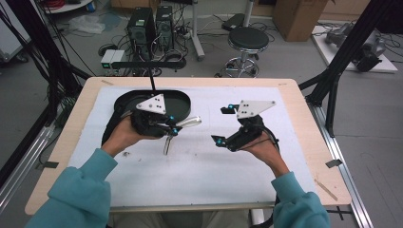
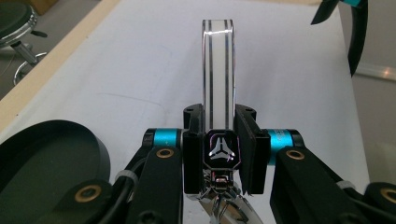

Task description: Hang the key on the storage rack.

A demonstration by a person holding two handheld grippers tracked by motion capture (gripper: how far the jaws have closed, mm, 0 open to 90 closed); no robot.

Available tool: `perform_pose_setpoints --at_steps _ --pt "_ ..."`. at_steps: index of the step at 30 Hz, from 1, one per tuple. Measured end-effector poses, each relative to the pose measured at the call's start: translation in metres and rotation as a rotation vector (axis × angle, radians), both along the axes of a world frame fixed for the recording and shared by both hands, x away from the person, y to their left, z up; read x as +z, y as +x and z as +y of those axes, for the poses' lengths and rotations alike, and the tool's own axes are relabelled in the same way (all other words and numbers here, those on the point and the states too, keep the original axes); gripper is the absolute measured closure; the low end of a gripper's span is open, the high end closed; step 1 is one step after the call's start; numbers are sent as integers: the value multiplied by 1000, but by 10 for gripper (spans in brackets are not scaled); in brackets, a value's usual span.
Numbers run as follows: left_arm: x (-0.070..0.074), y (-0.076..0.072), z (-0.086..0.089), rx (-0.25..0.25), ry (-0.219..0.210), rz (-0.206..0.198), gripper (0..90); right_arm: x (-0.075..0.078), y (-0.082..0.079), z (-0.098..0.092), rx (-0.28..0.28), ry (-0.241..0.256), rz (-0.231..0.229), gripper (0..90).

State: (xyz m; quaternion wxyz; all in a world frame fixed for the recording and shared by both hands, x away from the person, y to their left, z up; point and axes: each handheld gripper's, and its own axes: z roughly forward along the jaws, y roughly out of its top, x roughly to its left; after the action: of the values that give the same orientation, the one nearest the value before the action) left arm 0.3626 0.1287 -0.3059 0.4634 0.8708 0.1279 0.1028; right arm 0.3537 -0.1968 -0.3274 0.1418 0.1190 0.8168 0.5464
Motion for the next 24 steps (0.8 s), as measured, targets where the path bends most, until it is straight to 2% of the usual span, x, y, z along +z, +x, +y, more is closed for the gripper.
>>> perform_pose_setpoints --at_steps 2,5,8,14,20,23,24 --pt "1 4 4 23 -28 -3 742 0 -6 -9 -39 49 -7 6" --pt "1 11 11 61 -57 -9 742 -2 -15 -21 -90 97 -44 7" --pt "0 18 17 98 -82 -11 742 -7 -23 -32 -144 115 -72 6" --pt "0 29 28 174 -164 -14 742 -25 -37 -52 -247 185 -112 6" --pt "0 40 40 268 -217 -8 742 -44 -50 -69 -341 230 -144 7" --pt "0 42 44 321 -221 -13 742 -52 -54 -76 -406 226 -178 6" --pt "0 44 45 332 -223 -14 742 -53 -54 -78 -416 232 -174 6"
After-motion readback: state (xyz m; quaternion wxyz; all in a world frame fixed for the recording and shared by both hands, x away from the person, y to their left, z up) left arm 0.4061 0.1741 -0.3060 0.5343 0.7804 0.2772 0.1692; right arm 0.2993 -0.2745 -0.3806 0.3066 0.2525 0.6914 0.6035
